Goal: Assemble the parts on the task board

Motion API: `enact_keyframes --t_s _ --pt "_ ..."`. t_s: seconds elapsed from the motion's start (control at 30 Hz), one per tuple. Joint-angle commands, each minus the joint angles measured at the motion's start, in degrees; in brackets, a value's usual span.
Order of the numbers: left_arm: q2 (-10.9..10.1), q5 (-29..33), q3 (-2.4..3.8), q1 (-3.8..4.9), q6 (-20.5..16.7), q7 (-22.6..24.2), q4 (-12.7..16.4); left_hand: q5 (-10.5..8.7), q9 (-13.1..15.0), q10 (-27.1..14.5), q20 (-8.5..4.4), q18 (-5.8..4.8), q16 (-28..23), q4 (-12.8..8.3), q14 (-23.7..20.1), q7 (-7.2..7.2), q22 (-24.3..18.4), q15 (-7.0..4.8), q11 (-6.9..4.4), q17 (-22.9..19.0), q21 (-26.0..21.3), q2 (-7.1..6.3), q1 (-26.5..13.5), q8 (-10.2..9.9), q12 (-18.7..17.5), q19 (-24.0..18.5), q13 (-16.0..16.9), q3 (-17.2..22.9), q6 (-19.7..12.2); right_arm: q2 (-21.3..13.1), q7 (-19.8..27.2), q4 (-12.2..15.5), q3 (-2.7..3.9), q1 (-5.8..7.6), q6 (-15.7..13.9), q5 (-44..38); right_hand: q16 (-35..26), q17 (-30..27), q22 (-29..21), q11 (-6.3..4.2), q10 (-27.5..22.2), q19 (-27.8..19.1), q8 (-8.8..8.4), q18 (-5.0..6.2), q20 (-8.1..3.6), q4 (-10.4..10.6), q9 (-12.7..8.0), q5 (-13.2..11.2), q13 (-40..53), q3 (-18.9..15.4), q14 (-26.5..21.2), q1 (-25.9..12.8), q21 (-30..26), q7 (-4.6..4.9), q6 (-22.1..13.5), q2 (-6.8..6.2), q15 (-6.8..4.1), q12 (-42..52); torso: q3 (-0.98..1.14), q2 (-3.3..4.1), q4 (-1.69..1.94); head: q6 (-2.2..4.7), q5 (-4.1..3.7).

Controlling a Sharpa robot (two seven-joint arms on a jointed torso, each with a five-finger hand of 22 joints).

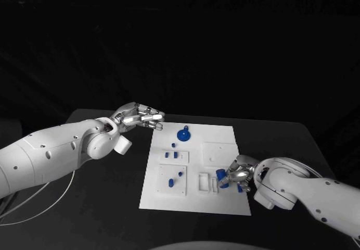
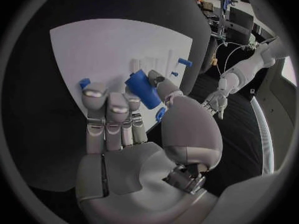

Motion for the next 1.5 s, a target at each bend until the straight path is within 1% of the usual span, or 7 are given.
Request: enact_keyframes --t_s 0.03,0.27,0.53,0.77,0.93,1.1,1.5 --pt "0.16 -0.98 0.0 -0.01 1.78 -0.18 0.03 -0.09 0.07 -0.4 0.11 -0.2 -0.15 -0.19 -0.32 -0.16 -0.08 0.06 -0.01 0.04 0.16 0.35 0.4 0.16 -0.12 0.35 0.06 0.28 -0.09 -0.24 -0.55 0.5 0.07 0.49 0.53 0.72 0.48 0.14 0.14 -0.21 0.53 3.0 0.75 -0.61 0.04 -0.31 0.76 0.11 -0.03 -0.12 0.01 2.48 0.29 -0.16 0.7 3.18 -0.23 0.12 0.03 0.09 0.13 -0.03 -0.05" --pt "0.33 -1.45 -0.04 -0.01 2.17 -0.44 -0.07 -0.09 0.07 -0.36 0.13 -0.17 -0.14 -0.4 -0.32 -0.16 -0.06 0.06 -0.01 0.05 0.19 0.44 0.39 0.16 -0.12 0.34 0.06 0.26 -0.06 0.27 -1.03 0.48 0.1 1.42 2.36 1.98 0.67 0.29 0.45 -0.21 0.54 2.97 0.73 -0.69 0.08 -0.34 0.72 -0.05 -0.12 -0.74 -0.02 2.29 0.28 -0.23 0.76 3.47 -0.18 0.11 0.06 0.14 0.16 -0.29 0.09" --pt "0.75 -2.18 -0.07 0.0 2.78 -0.65 -0.15 -0.09 0.07 -0.39 0.15 -0.16 -0.16 -0.51 -0.39 -0.14 -0.07 0.08 -0.01 0.04 0.18 0.58 0.34 0.15 -0.13 0.28 0.06 0.25 -0.08 2.42 -1.74 -0.92 -1.3 2.47 6.73 3.17 0.87 0.55 0.88 -0.24 0.58 3.0 0.74 -0.8 0.12 0.68 0.45 0.74 -0.38 -4.15 0.01 1.87 -0.11 -0.42 0.7 4.16 -0.11 0.06 -0.01 0.13 0.25 -0.65 -0.11" --pt "0.81 -2.71 -0.09 0.0 3.1 -0.68 -0.14 -0.09 0.07 -0.4 0.16 -0.16 -0.15 -0.57 -0.41 -0.13 -0.07 0.09 0.0 0.05 0.18 0.7 0.3 0.15 -0.11 0.25 0.06 0.22 -0.12 3.52 -1.9 -1.74 -2.44 2.88 8.01 3.0 1.16 0.87 1.26 -0.23 0.69 3.05 0.72 -0.85 0.14 2.12 0.18 0.74 -0.53 -6.15 0.06 1.05 0.04 -0.55 0.64 4.42 -0.1 0.06 0.03 0.11 0.12 -0.91 0.22" --pt "0.85 -2.93 -0.09 0.0 3.25 -0.66 -0.09 -0.08 0.07 -0.44 0.17 -0.16 -0.16 -0.67 -0.46 -0.13 -0.07 0.11 0.01 0.04 0.17 0.75 0.34 0.16 -0.12 0.21 0.06 0.21 -0.12 4.55 -1.92 -2.22 -3.1 3.18 8.67 2.91 1.37 1.06 1.47 -0.24 0.91 3.08 0.7 -0.9 0.19 5.01 -0.01 -0.69 -0.76 -7.51 0.11 -0.56 0.25 -0.7 0.64 4.29 -0.05 -0.05 0.05 0.13 0.17 -1.08 0.37" --pt "0.79 -3.06 -0.1 0.0 3.35 -0.7 -0.03 -0.08 0.07 -0.46 0.2 -0.16 -0.16 -0.75 -0.52 -0.13 -0.08 0.13 0.02 0.05 0.17 0.83 0.29 0.17 -0.11 0.16 0.06 0.16 -0.12 5.44 -1.9 -2.93 -3.68 3.47 8.71 3.43 1.38 1.16 1.62 -0.22 0.98 3.09 0.73 -0.86 0.16 8.34 -0.3 -1.31 -1.1 -7.57 0.09 -0.79 0.0 -0.65 0.65 3.32 -0.08 -0.22 0.05 0.12 0.1 -1.1 0.45" --pt "0.59 -3.3 -0.1 0.0 3.68 -0.81 0.11 -0.08 0.07 -0.46 0.2 -0.15 -0.16 -0.85 -0.54 -0.12 -0.07 0.13 0.02 0.05 0.18 0.94 0.37 0.16 -0.11 0.14 0.06 0.18 -0.15 6.99 -1.84 -4.17 -3.97 3.76 8.92 3.73 1.37 1.33 1.91 -0.1 1.07 3.12 0.73 -0.78 0.21 14.38 -0.39 -5.44 -1.35 -8.61 0.09 -0.61 0.03 -0.53 0.75 0.85 -0.02 -0.16 0.0 0.1 0.17 -1.41 0.85"
